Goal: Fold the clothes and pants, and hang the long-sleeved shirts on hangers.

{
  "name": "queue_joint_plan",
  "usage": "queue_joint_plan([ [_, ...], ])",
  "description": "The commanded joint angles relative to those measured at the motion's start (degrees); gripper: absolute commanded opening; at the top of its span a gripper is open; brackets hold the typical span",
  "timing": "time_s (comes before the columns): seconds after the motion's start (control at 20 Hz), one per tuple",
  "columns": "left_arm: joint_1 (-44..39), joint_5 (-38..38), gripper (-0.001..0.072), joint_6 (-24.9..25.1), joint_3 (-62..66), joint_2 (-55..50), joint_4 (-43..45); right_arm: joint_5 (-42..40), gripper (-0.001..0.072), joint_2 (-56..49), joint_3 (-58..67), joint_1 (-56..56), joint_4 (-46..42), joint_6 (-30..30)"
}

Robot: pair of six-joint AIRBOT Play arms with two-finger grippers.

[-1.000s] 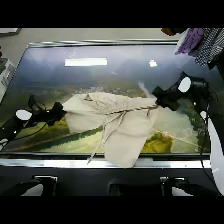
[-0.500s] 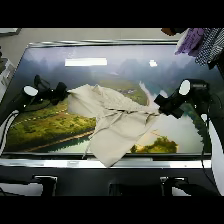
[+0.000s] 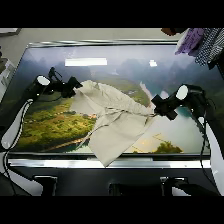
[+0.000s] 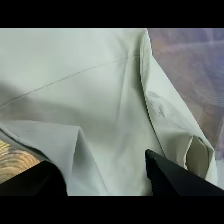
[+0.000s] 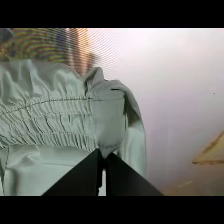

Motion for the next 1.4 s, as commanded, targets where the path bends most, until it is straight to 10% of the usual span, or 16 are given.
queue_joint_plan([
  [0.0,1.95,-10.84,0.056,3.52,1.09,3.1,2.23,-3.1,0.0029,-0.02,-0.31,0.04,0.55,1.33],
  [0.2,3.28,-26.38,0.0557,-2.12,-2.45,13.77,14.71,-3.28,0.0029,-0.02,-0.31,0.04,0.59,1.33],
  [0.4,1.77,-26.38,0.0557,-5.16,-23.85,30.32,12.96,-3.3,0.003,-0.02,-0.31,0.04,0.59,1.31],
  [0.8,-17.14,-10.32,0.0555,-10.8,-64.28,52.43,-5.09,-2.99,0.003,-0.02,-0.33,0.04,0.46,0.76],
  [1.35,-34.29,14.84,0.0528,-11.47,-67.91,45.57,-15.58,-1.55,0.003,-0.02,-0.31,0.04,0.42,0.39],
])
